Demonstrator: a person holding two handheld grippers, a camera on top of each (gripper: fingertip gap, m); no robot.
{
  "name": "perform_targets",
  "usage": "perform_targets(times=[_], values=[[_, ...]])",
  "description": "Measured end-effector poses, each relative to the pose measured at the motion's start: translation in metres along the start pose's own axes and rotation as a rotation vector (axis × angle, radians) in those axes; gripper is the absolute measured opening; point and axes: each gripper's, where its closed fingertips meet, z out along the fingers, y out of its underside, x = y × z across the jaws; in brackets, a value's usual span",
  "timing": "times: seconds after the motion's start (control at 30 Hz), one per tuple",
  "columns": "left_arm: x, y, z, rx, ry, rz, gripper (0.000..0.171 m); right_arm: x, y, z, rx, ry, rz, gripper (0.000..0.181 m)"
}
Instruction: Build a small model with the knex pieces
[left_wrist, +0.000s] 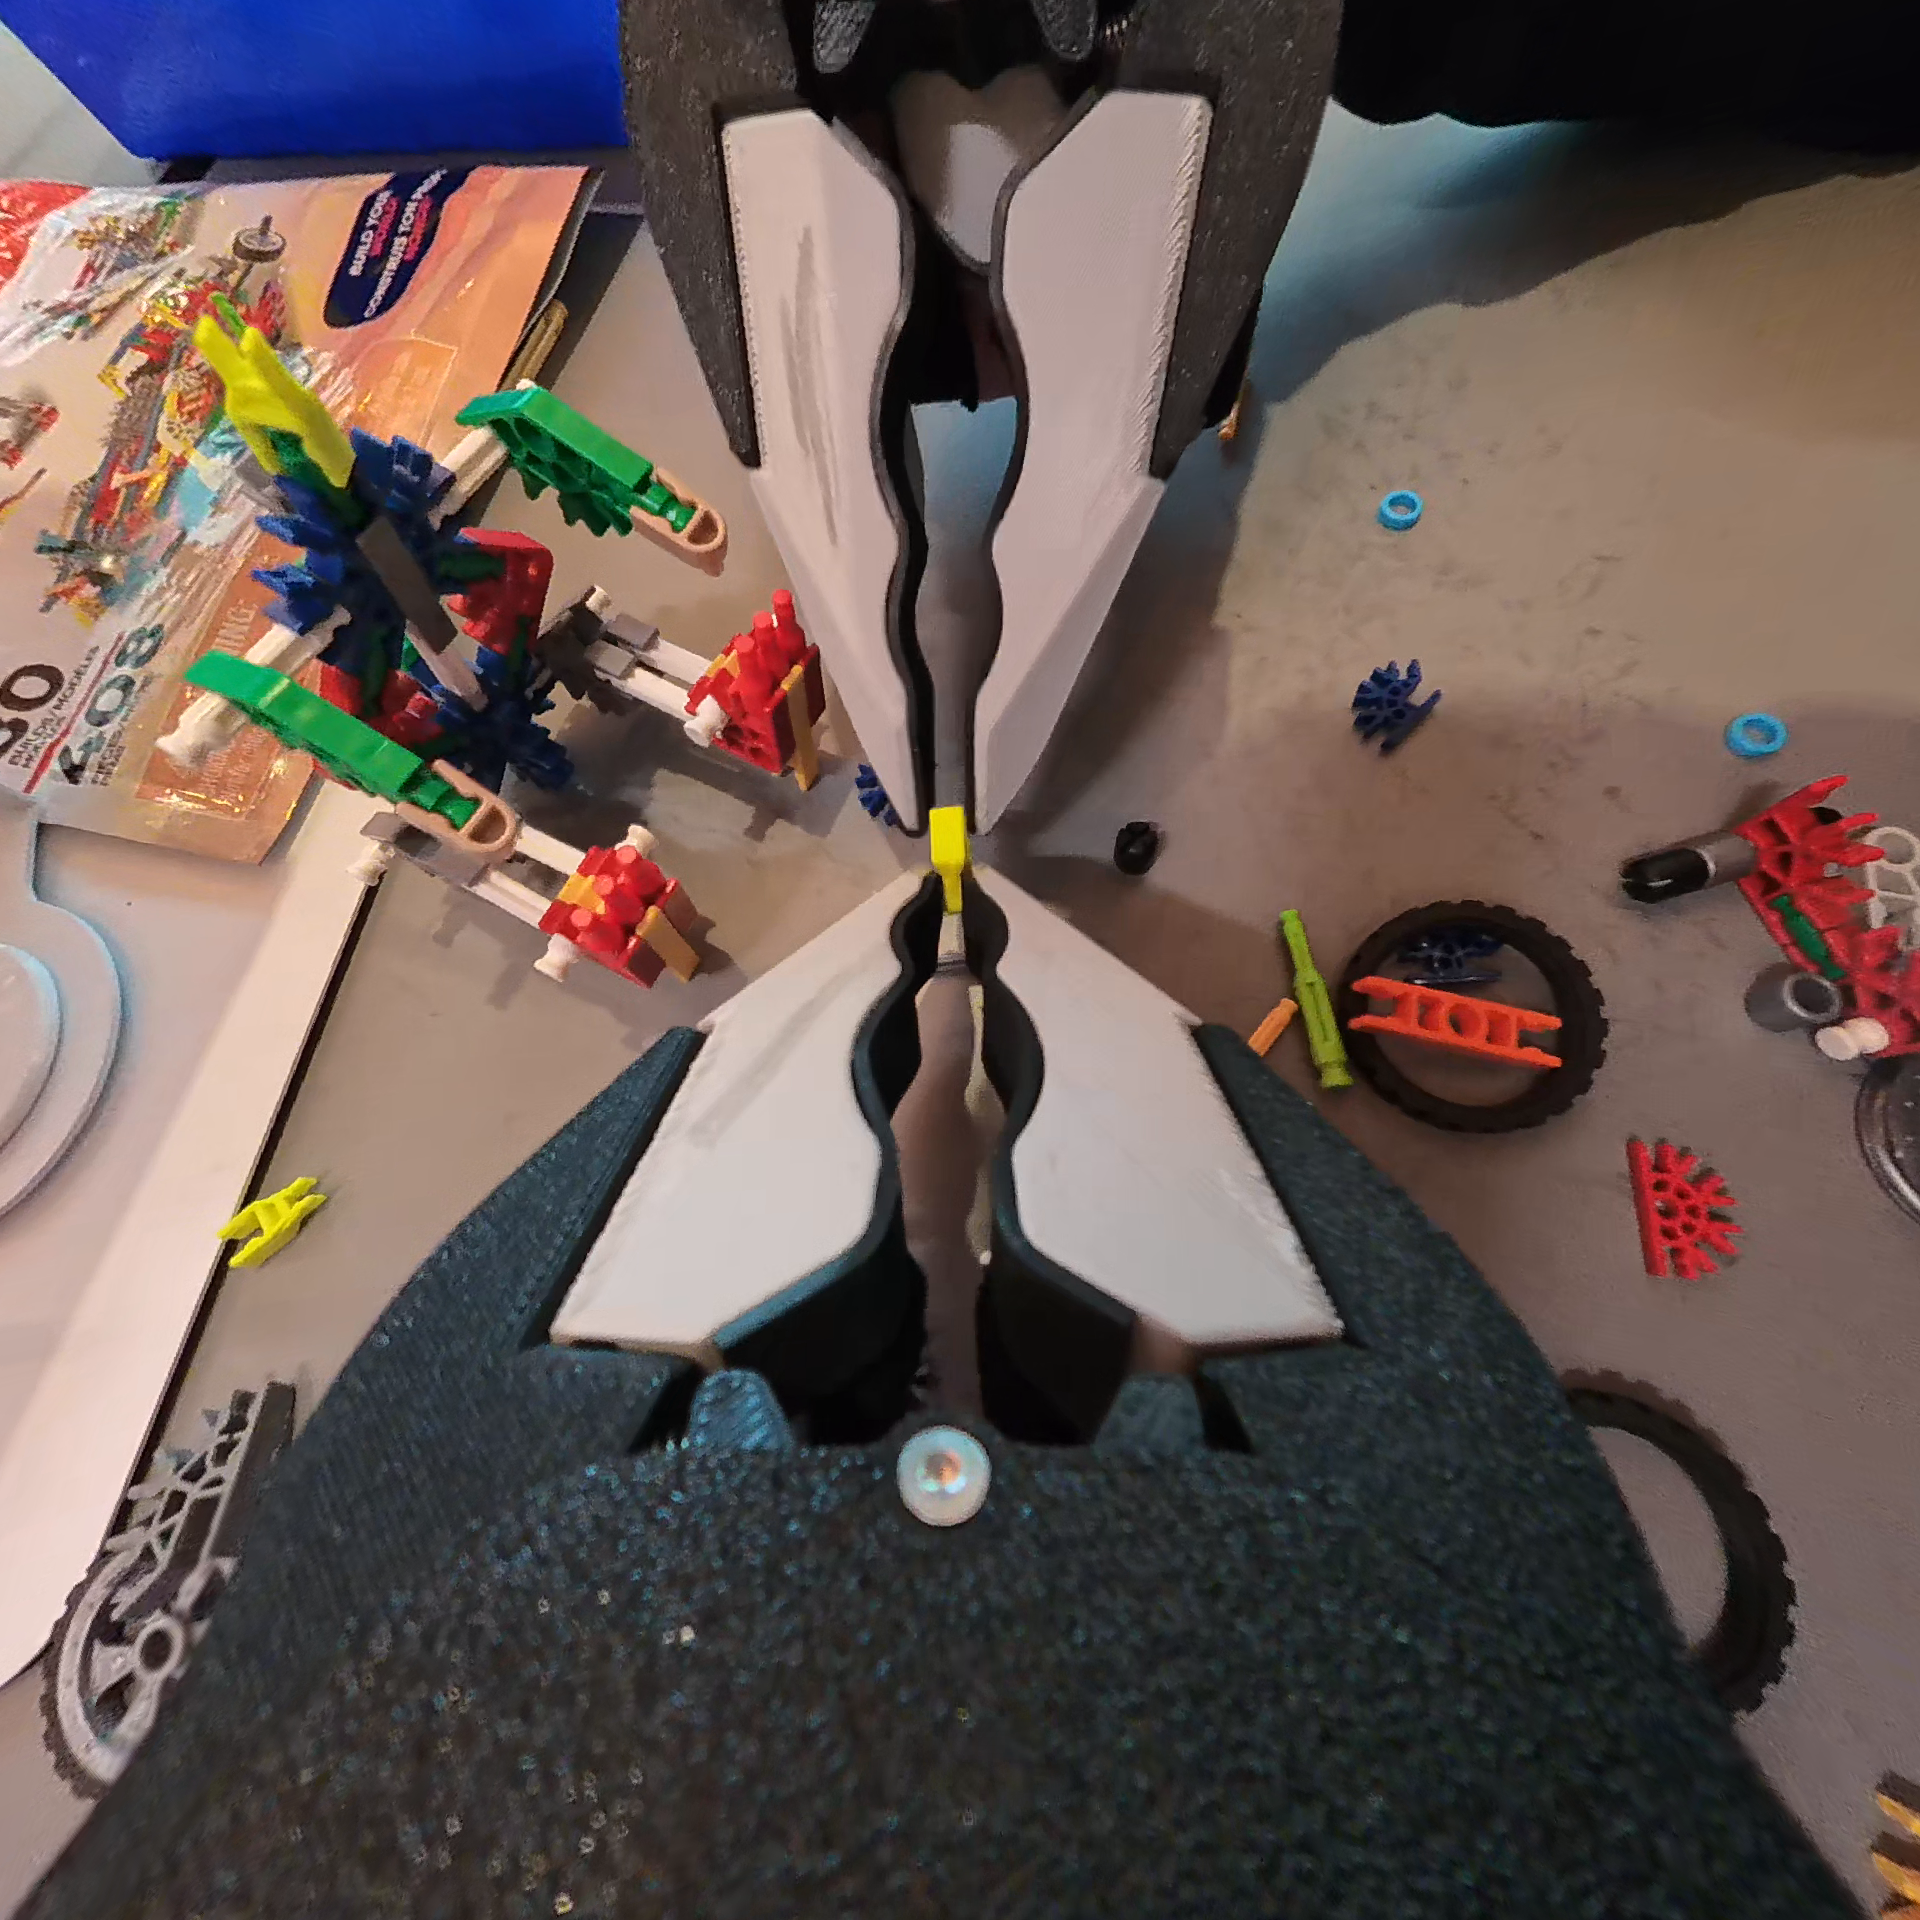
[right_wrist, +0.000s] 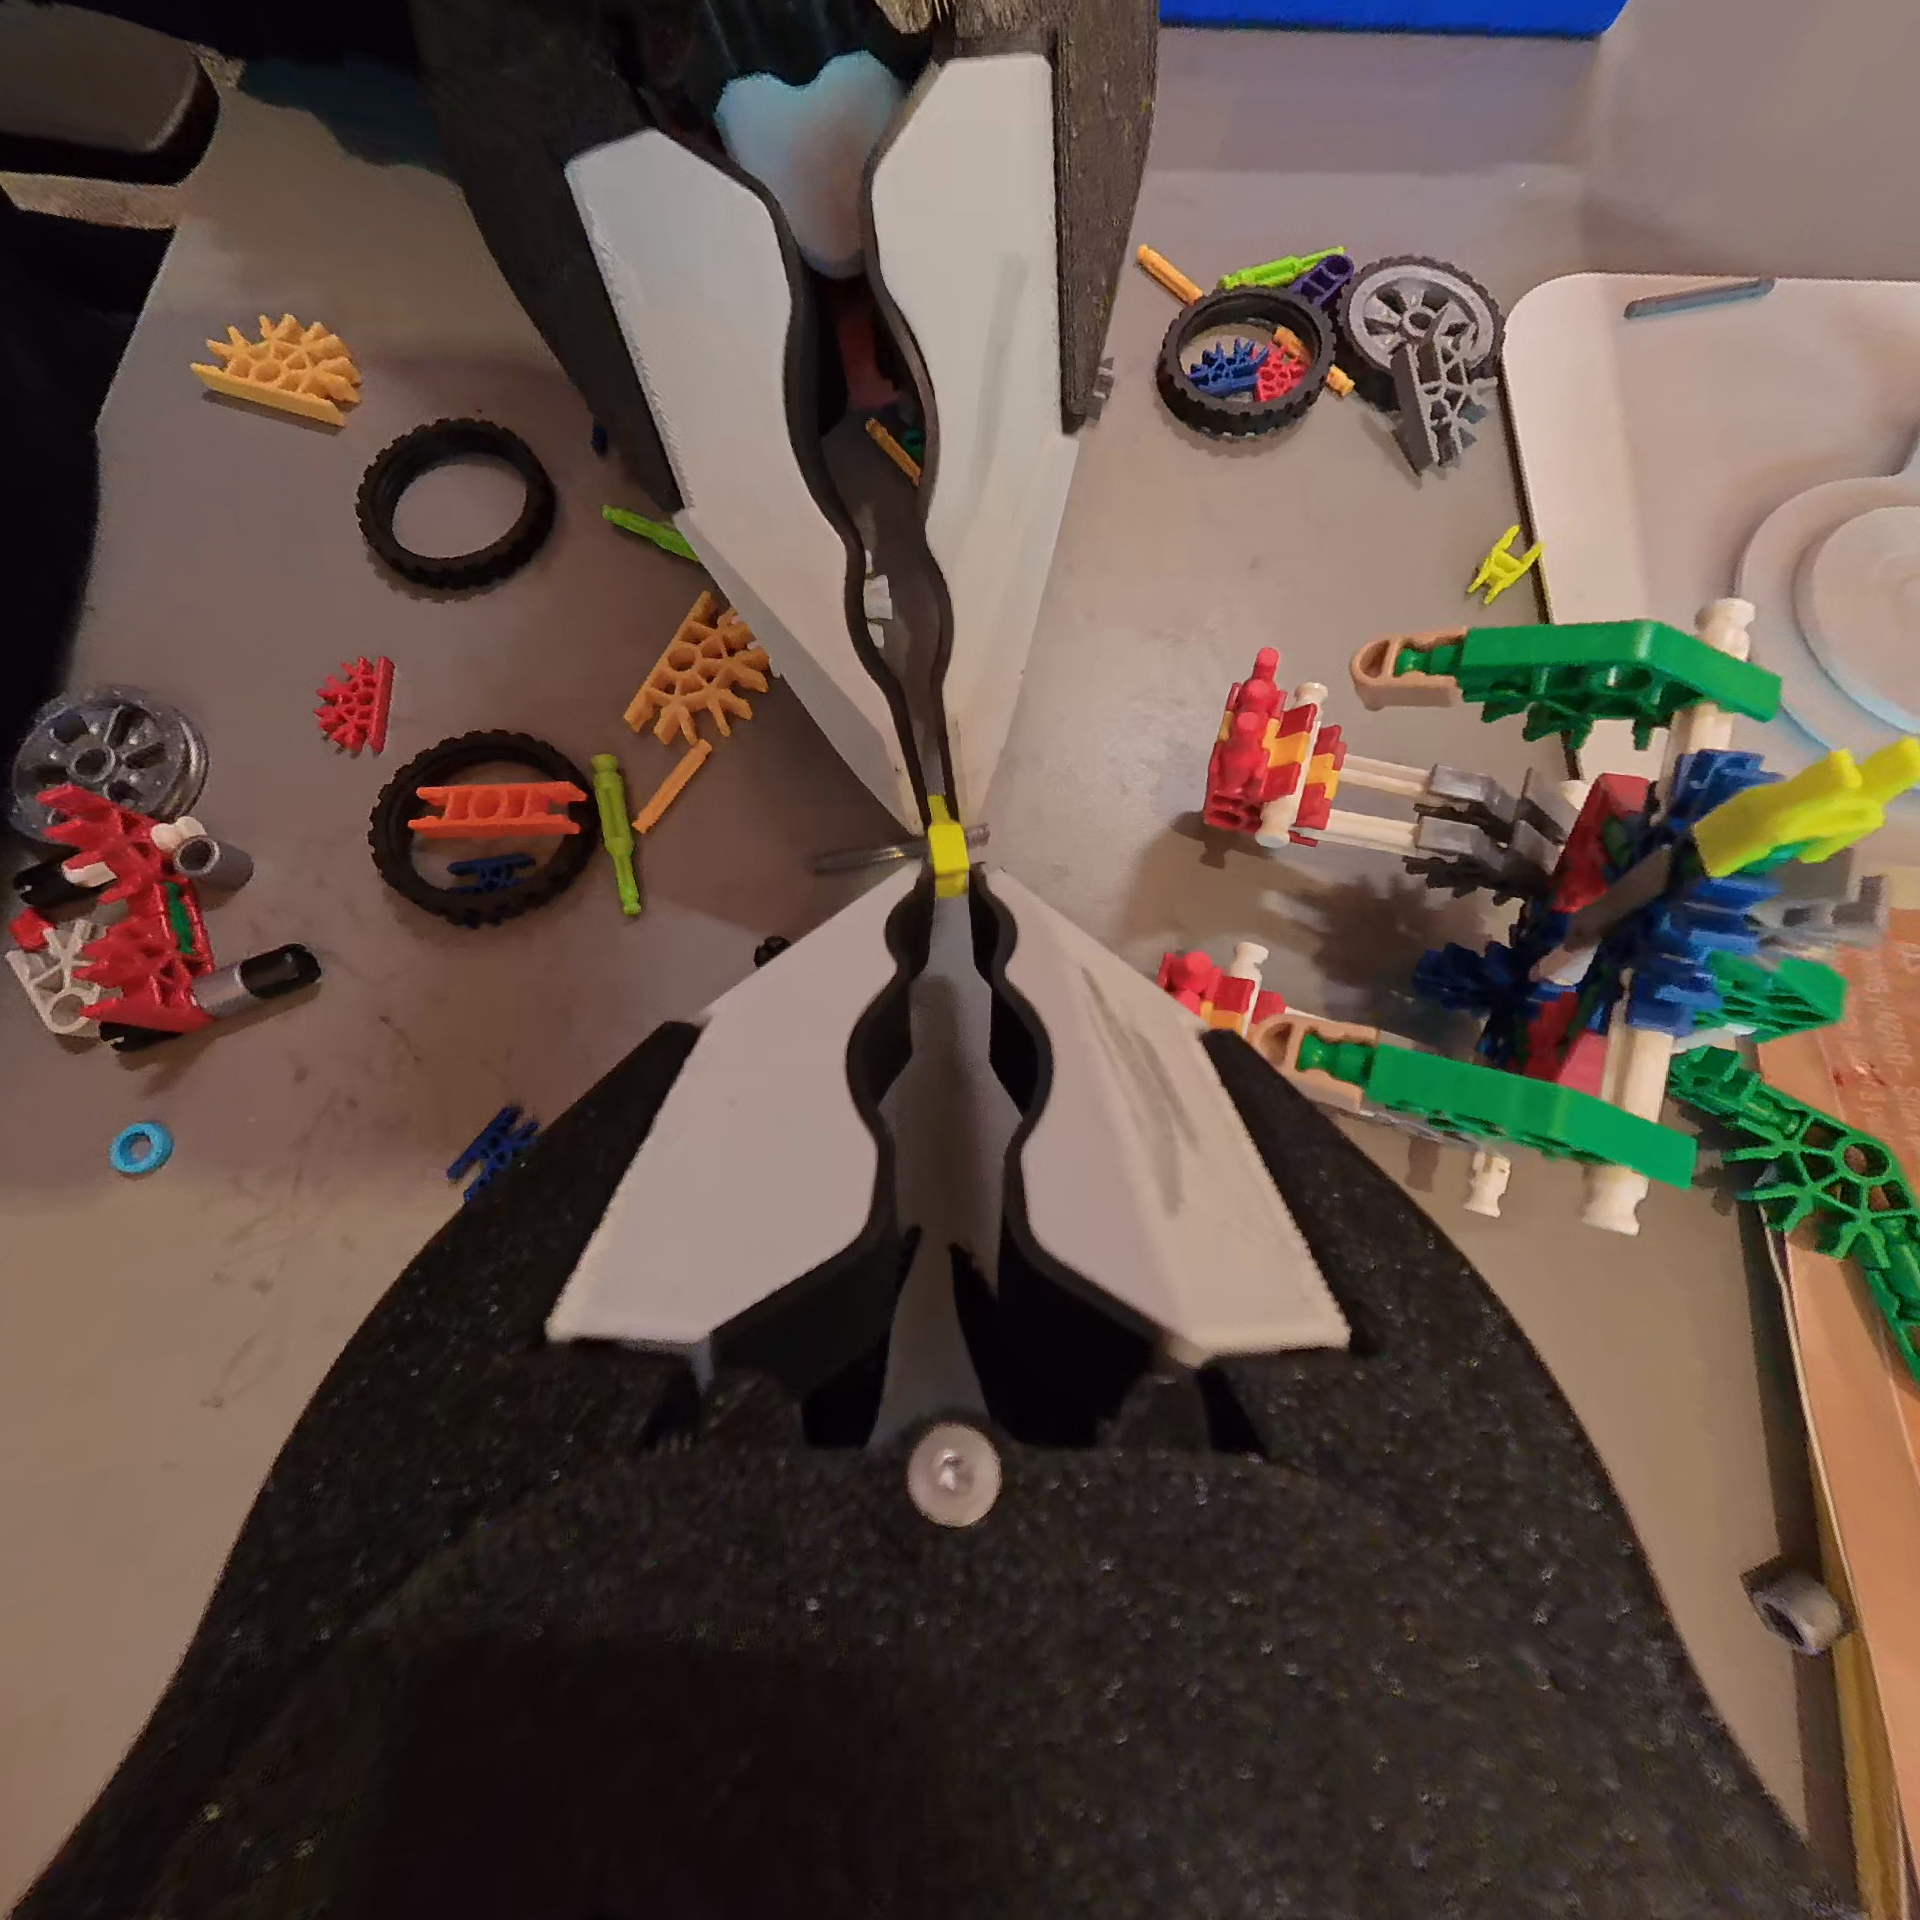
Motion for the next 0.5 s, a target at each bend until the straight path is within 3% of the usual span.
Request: perform_targets(times=[0.5], values=[[0.0005, -0.0001, -0.0013, -0.003, -0.010, 0.011, 0.003, -0.0033, -0.0011, 0.0016, -0.003, -0.007, -0.015, 0.006]])
